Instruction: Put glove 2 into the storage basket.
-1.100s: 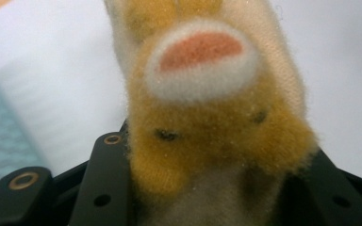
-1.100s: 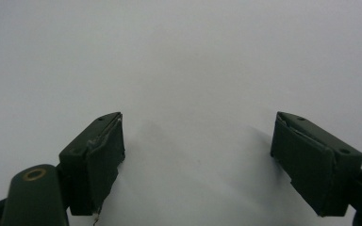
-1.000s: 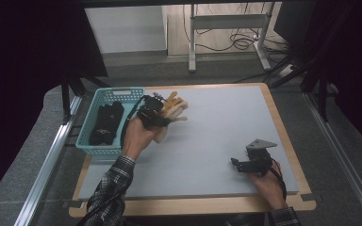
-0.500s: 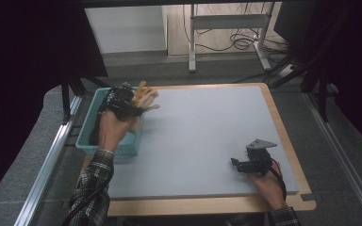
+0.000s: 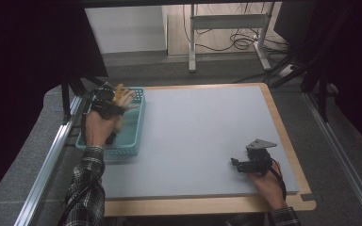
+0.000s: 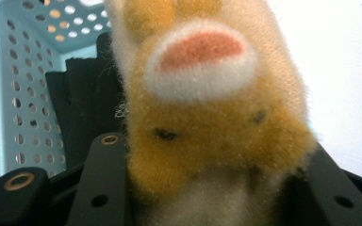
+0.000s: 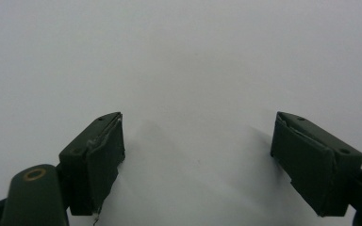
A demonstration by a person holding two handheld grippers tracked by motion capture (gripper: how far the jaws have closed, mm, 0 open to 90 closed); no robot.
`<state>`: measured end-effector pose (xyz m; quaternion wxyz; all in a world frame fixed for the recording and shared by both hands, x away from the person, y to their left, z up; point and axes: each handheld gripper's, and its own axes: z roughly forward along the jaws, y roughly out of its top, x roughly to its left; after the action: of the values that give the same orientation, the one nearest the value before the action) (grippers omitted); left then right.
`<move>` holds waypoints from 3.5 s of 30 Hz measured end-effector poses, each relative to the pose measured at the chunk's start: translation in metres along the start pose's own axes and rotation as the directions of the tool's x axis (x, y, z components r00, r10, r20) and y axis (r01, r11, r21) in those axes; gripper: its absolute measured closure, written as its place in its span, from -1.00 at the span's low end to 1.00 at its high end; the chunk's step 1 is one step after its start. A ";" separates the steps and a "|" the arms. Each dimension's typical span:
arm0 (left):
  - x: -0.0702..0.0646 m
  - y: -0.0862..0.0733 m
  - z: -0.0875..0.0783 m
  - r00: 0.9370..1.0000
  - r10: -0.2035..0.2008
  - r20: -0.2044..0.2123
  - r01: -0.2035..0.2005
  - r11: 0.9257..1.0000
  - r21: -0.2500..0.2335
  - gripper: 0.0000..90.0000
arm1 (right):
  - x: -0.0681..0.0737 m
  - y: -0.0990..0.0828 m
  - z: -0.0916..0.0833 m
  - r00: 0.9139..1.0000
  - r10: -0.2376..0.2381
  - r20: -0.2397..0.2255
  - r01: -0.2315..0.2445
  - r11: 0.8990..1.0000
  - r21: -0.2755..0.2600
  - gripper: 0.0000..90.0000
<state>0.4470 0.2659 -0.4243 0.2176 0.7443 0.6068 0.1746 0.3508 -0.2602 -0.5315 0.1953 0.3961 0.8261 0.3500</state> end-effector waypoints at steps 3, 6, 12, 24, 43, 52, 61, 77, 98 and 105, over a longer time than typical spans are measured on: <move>0.003 -0.001 0.012 1.000 -0.016 0.004 0.016 1.000 0.013 0.21 | 0.000 0.000 0.000 1.000 -0.001 0.000 0.001 1.000 0.000 -0.61; 0.000 -0.001 0.025 1.000 -0.007 0.007 0.006 0.999 0.041 0.20 | 0.000 0.000 0.000 1.000 -0.001 0.000 0.001 1.000 -0.001 -0.61; -0.008 -0.001 0.047 1.000 0.008 0.023 -0.010 0.997 0.075 0.19 | 0.000 0.000 0.000 1.000 -0.001 0.000 0.001 1.000 -0.001 -0.61; -0.013 -0.007 0.088 0.997 0.026 0.077 -0.040 0.983 0.178 -0.27 | 0.000 0.000 0.000 1.000 0.000 0.000 0.000 1.000 -0.001 -0.61; 0.014 -0.005 0.035 1.000 0.015 -0.004 -0.015 0.998 0.058 0.41 | 0.000 0.000 0.000 1.000 -0.001 0.001 0.001 1.000 -0.001 -0.61; 0.008 -0.014 0.070 1.000 0.016 0.018 -0.018 0.989 0.147 0.96 | 0.000 0.000 0.000 1.000 -0.001 0.001 0.001 1.000 0.000 -0.61; -0.003 -0.013 0.071 0.998 0.043 0.051 -0.050 0.988 0.144 1.00 | 0.000 0.000 0.000 1.000 -0.001 0.001 0.001 1.000 -0.001 -0.61; 0.018 -0.021 0.055 0.999 0.027 -0.036 -0.025 0.998 0.062 0.27 | 0.000 0.000 0.000 1.000 -0.001 0.001 0.001 1.000 -0.001 -0.61; 0.044 -0.035 0.027 0.996 -0.072 0.052 0.075 0.996 -0.055 -0.21 | 0.000 0.000 0.000 1.000 -0.002 0.002 0.002 1.000 -0.001 -0.61; 0.047 -0.040 0.021 0.993 -0.084 0.084 0.091 0.992 -0.086 -0.40 | 0.000 0.000 0.000 1.000 -0.002 0.002 0.002 1.000 -0.001 -0.61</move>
<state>0.4344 0.3162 -0.4637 0.2823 0.7129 0.6211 0.1620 0.3507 -0.2599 -0.5316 0.1965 0.3954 0.8262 0.3500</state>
